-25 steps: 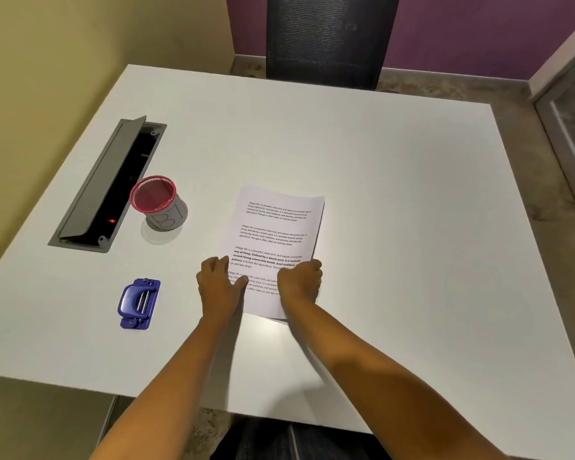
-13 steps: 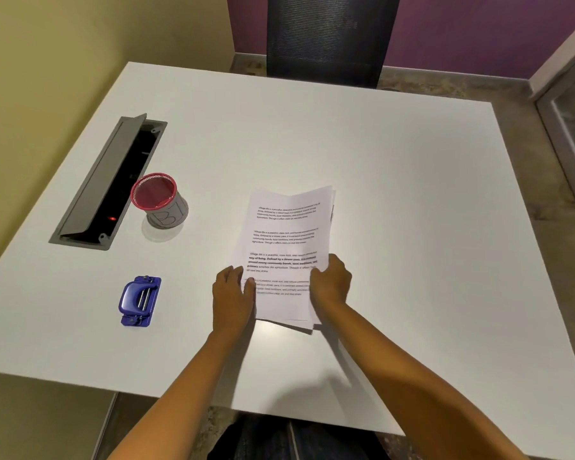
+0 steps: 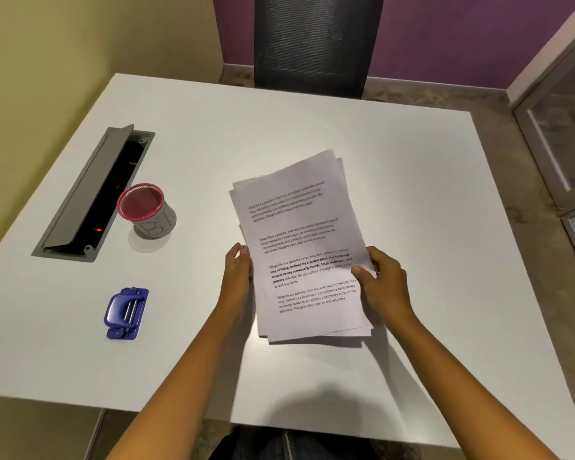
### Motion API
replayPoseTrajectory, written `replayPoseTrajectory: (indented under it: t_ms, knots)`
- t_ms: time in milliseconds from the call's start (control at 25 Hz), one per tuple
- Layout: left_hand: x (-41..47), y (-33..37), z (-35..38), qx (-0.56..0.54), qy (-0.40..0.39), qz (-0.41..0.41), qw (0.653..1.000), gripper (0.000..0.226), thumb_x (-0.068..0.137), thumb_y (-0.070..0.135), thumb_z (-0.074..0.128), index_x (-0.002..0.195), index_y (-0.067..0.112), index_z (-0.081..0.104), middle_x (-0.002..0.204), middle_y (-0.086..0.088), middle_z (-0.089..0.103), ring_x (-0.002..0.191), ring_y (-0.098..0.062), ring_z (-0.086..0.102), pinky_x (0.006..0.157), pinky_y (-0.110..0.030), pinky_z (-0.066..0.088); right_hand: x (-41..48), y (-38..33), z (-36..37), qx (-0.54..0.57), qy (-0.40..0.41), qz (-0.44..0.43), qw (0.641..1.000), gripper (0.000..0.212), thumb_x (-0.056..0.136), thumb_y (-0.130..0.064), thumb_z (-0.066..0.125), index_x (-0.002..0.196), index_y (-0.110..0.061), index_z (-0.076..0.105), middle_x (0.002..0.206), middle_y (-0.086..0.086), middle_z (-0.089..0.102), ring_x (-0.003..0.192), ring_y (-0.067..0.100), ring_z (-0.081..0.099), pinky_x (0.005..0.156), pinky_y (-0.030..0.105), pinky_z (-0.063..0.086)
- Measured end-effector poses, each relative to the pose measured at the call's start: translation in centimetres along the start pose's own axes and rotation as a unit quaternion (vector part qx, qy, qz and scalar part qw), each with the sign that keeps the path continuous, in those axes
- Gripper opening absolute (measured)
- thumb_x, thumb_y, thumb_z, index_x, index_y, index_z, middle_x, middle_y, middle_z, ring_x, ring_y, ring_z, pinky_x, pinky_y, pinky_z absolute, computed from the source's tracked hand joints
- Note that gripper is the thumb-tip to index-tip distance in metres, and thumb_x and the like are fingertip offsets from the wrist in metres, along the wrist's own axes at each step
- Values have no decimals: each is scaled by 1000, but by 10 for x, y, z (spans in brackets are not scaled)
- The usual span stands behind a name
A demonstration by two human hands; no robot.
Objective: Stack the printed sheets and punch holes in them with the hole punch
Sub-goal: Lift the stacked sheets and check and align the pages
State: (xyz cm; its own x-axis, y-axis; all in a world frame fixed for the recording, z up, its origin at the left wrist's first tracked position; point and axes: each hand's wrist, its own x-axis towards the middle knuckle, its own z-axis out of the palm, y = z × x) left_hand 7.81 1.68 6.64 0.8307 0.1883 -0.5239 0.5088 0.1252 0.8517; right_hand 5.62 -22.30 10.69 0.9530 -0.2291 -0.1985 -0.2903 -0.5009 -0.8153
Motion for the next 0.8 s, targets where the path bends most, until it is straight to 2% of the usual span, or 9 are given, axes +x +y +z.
replayPoseTrajectory:
  t_ms: [80,160,240,360,440,560,600,680,800]
  knots:
    - [-3,15,3,-27,-30,32,999,47,102,34,40,140,7,41,131,-19,60,110,-28,65,82,-32,58,1,-2,-10,41,-12,-8,999,21,87,-8,62,99,-25,64,91,-23,68,82,-9,63,63,1,44]
    - [-11,28,8,-12,-44,105,993,40,101,30,45,136,12,49,127,-2,65,108,-6,66,77,-13,55,3,-5,-14,70,-9,-13,997,22,87,-7,62,99,-26,63,94,-20,69,85,-7,64,69,5,47]
    - [-20,40,18,14,-24,183,983,30,100,26,48,129,22,54,118,13,67,101,8,65,76,-7,50,4,-10,-13,94,15,-9,995,22,88,-8,62,101,-26,61,95,-18,67,88,-1,65,74,16,50]
    - [-36,58,33,26,4,241,970,18,99,33,48,112,45,51,101,31,67,94,9,66,70,-9,52,3,-15,-9,130,74,-17,989,23,90,-9,60,108,-23,57,99,-11,66,93,6,64,76,21,50]
    - [-43,65,39,29,6,279,960,20,97,38,46,110,53,46,101,37,64,96,11,65,71,-8,52,1,-19,-8,161,97,-33,982,28,92,-10,58,109,-32,53,103,-19,63,95,-2,62,74,12,48]
    - [-43,65,42,28,30,322,946,17,94,46,45,107,57,44,97,32,61,92,9,61,80,-12,49,-3,-20,-7,194,113,-37,974,43,94,-12,58,113,-49,45,107,-36,54,97,-20,55,79,1,45]
    - [-43,61,42,33,36,327,944,10,92,50,44,102,53,45,89,30,59,85,10,57,77,-11,46,-4,-18,-5,203,116,-30,972,47,94,-13,58,122,-47,43,109,-36,53,99,-20,54,85,2,43]
    - [-45,54,45,46,35,325,944,7,91,50,41,96,46,45,82,30,57,78,10,53,70,-8,41,-6,-13,-1,220,115,-6,969,51,94,-13,58,138,-28,39,114,-23,58,105,-9,55,97,17,43]
    - [-49,47,52,41,29,317,947,11,95,37,42,98,46,47,86,31,59,81,10,55,71,-7,43,-8,-10,3,232,116,7,966,50,97,-12,53,143,-19,37,114,-16,59,108,3,56,103,30,43]
